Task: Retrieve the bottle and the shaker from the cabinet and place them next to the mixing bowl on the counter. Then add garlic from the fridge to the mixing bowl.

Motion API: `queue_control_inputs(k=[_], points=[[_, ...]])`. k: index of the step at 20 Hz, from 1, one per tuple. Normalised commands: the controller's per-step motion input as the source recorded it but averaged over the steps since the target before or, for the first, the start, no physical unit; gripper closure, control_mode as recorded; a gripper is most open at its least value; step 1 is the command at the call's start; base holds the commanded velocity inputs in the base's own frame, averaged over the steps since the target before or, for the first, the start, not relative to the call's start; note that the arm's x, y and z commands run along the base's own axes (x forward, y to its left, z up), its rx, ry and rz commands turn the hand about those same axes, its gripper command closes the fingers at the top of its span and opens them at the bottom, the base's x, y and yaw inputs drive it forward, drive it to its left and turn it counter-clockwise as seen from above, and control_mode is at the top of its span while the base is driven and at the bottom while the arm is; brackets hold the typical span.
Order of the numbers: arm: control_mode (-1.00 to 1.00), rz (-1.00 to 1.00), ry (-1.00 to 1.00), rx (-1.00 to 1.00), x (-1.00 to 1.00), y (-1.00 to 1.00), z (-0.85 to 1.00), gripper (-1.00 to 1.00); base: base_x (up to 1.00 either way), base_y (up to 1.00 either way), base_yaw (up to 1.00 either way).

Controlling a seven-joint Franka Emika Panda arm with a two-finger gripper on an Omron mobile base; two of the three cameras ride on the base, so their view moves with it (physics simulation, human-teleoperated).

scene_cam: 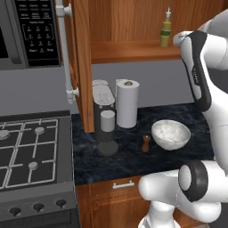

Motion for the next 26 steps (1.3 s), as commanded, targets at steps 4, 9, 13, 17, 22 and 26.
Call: queue_control_inputs(k=[4,9,13,17,22,26], points=[[-1.00,0.00,-0.04,0.02,0.50,0.00,0.65,-1.00,0.00,0.00,0.00],[-1.00,0.00,0.07,0.01,0.44,-0.04,0.75,-1.00,0.00,0.00,0.00],[-1.00,0.00,0.00,0.01,0.44,-0.07,-0.11,-1.00,0.00,0.00,0.00],[-1.00,0.00,-0.07,0.02,0.15,-0.10,-0.35,-1.00,0.00,0.00,0.00],[-1.00,0.00,-0.03,0.00,0.24,-0.09,-0.19,-1.00,0.00,0.00,0.00],[-1.00,0.00,-0.01,0.00,0.56,-0.02,-0.03,-1.00,0.00,0.00,0.00]])
